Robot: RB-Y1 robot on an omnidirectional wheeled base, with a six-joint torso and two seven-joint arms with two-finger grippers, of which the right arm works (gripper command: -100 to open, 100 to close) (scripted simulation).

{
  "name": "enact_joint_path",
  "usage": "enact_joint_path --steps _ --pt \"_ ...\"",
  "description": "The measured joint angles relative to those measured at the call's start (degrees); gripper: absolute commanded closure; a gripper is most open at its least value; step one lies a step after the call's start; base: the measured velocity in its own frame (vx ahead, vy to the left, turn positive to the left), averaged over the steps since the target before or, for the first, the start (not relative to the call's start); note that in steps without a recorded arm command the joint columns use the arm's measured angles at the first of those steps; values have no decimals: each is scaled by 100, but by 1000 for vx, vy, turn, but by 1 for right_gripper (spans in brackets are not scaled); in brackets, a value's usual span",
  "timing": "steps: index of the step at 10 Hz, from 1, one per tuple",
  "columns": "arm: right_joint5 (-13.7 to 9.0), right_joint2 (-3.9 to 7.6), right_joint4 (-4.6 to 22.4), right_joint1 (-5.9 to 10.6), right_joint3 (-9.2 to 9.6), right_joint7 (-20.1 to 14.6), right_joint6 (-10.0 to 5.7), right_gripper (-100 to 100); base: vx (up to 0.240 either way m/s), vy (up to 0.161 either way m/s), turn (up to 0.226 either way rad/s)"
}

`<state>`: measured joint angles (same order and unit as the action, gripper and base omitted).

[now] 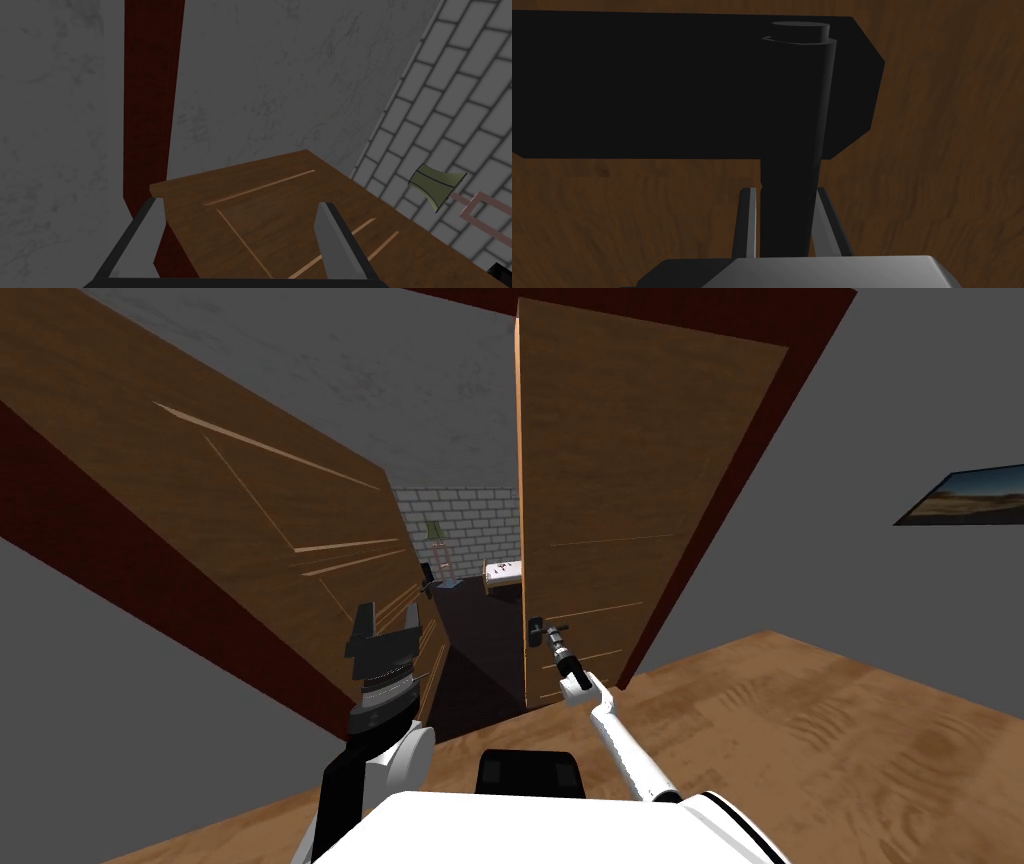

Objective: Push the door open

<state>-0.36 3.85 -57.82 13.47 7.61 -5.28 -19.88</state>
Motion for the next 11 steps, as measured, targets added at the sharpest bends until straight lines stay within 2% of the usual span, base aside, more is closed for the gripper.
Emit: enact_joint_path --steps 1,2,4,6,7,8,9,11 --pt "-14 17 63 56 -60 8 -11 100 201 110 -48" --pt "-29 62 15 42 -101 -2 17 100 175 113 -56" --pt "-40 59 -66 44 -224 46 75 100 157 111 -63" --pt "-57 55 140 150 -374 106 -33 100 146 125 -60" --pt "-70 76 69 108 -436 116 36 100 148 116 -69" --pt "-76 81 57 83 -494 135 42 100 118 100 -62" --pt "-87 82 194 163 -567 157 -18 100 135 99 -72" --pt "-102 103 103 79 -666 185 3 100 124 107 -71"
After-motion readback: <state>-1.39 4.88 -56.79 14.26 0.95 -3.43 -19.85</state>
